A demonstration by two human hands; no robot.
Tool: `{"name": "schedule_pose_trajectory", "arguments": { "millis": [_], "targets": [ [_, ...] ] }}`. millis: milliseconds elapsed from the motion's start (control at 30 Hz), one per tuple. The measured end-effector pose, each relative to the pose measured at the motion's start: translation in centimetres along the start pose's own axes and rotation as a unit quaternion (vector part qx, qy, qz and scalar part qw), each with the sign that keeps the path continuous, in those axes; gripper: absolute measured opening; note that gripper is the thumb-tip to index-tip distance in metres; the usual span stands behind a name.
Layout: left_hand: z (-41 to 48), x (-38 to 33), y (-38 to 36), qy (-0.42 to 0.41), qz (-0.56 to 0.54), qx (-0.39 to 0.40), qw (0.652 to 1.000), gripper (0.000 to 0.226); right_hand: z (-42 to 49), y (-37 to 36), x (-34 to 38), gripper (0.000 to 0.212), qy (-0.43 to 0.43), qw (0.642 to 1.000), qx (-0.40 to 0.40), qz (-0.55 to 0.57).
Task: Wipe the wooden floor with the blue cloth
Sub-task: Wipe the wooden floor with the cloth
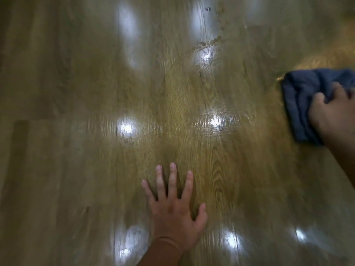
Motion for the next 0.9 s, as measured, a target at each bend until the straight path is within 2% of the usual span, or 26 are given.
{"name": "schedule_pose_trajectory", "arguments": {
  "millis": [67,100,200,267,333,367,400,467,533,633,700,800,867,900],
  "targets": [
    [0.1,0.0,-0.1,0.0,0.002,-0.011,1.0,0.077,0.2,-0.7,5.2,0.063,-0.017,0.999,-0.007,0.026],
    [0.0,0.1,-0.2,0.0,0.004,-0.014,1.0,0.077,0.0,-1.0,8.3,0.061,0.01,1.0,-0.003,0.024],
    [-0.1,0.3,-0.2,-0.004,0.008,-0.008,1.0,0.079,-2.8,-2.4,18.4,0.058,0.179,0.983,0.033,0.011],
    [0.0,0.2,-0.1,-0.002,0.013,-0.007,1.0,0.079,-6.4,-3.8,24.6,0.059,0.34,0.937,0.081,0.001],
    [-0.1,0.2,0.0,0.003,0.023,0.003,1.0,0.078,-10.0,-4.4,27.6,0.058,0.508,0.85,0.137,0.004],
    [-0.1,0.2,0.1,0.004,0.025,0.004,1.0,0.078,-10.8,-4.5,27.2,0.057,0.558,0.816,0.152,0.004],
    [-0.1,0.2,0.0,0.003,0.027,0.002,1.0,0.077,-10.8,-4.3,25.8,0.056,0.581,0.8,0.149,0.006],
    [-0.2,0.4,-0.3,-0.002,0.03,-0.004,1.0,0.077,-10.1,-3.7,21.7,0.053,0.579,0.808,0.108,0.024],
    [-0.1,0.4,-0.3,-0.004,0.027,-0.004,1.0,0.078,-9.0,-3.2,16.8,0.051,0.542,0.837,0.06,0.046],
    [-0.1,0.1,0.0,0.006,0.026,0.008,1.0,0.079,-6.8,-2.3,10.2,0.052,0.459,0.885,-0.018,0.072],
    [-0.4,0.0,0.0,0.004,0.023,0.009,1.0,0.081,-4.8,-1.8,7.6,0.054,0.379,0.922,-0.04,0.063],
    [-0.1,0.0,-0.2,-0.007,0.001,0.012,1.0,0.083,-2.7,-1.5,10.4,0.061,0.293,0.955,-0.009,0.036],
    [0.2,0.0,-0.4,-0.001,-0.002,0.014,1.0,0.083,-3.6,-2.0,16.2,0.064,0.31,0.95,0.022,0.034],
    [0.2,-0.2,-0.4,-0.001,-0.006,0.015,1.0,0.082,-4.4,-2.6,19.2,0.063,0.35,0.936,0.028,0.027]
  ]
}}
Point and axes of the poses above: each hand's wrist, its own z-axis towards the middle knuckle, its own y-axis out of the back of the hand, x = y × z, the point moved 1 cm from there along z, towards the middle knuckle, and after that the axes turned 6 degrees about y, right-handed, at the moved point
